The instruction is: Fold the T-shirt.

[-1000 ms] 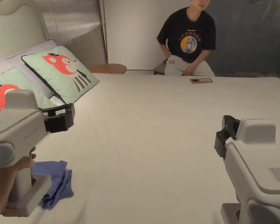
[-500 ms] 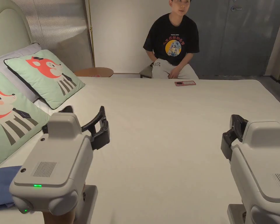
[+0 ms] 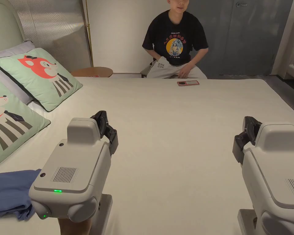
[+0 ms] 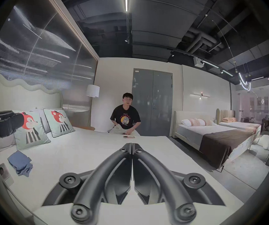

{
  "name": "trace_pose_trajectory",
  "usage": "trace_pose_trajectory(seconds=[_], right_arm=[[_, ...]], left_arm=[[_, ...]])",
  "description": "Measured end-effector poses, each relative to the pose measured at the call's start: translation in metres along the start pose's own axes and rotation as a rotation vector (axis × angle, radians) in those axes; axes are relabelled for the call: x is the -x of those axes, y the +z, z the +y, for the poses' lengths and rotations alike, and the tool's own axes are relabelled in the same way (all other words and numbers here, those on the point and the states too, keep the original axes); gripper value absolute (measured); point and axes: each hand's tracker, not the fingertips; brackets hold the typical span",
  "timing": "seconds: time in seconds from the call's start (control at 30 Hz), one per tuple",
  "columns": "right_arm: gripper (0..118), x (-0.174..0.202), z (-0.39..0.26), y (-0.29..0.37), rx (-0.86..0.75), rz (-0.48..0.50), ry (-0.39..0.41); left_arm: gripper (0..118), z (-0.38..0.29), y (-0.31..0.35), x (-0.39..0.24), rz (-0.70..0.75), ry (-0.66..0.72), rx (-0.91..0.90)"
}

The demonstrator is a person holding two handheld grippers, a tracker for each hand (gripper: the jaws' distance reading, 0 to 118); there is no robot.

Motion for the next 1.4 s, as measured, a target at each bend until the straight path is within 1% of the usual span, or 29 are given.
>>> trace_pose_trajectory(seconds=[0.13, 0.5, 1.27, 1.4], right_arm=[[1, -0.001, 0.001, 0.0, -0.002, -0.001, 0.005], [1, -0.004, 0.002, -0.002, -0.006, -0.006, 0.017], [1, -0.005, 0.001, -0.004, -0.001, -0.013, 0.021], [3, -0.005, -0.002, -0.006, 0.006, -0.014, 0.022]], left_arm=[[0, -0.002, -0.002, 0.0, -0.004, 0.014, -0.001], [0, -0.005, 0.001, -0.004, -0.015, -0.002, 0.01], [0, -0.012, -0.001, -0.005, -0.025, 0.002, 0.029], [1, -0.012, -0.001, -0.004, -0.029, 0.012, 0.028]])
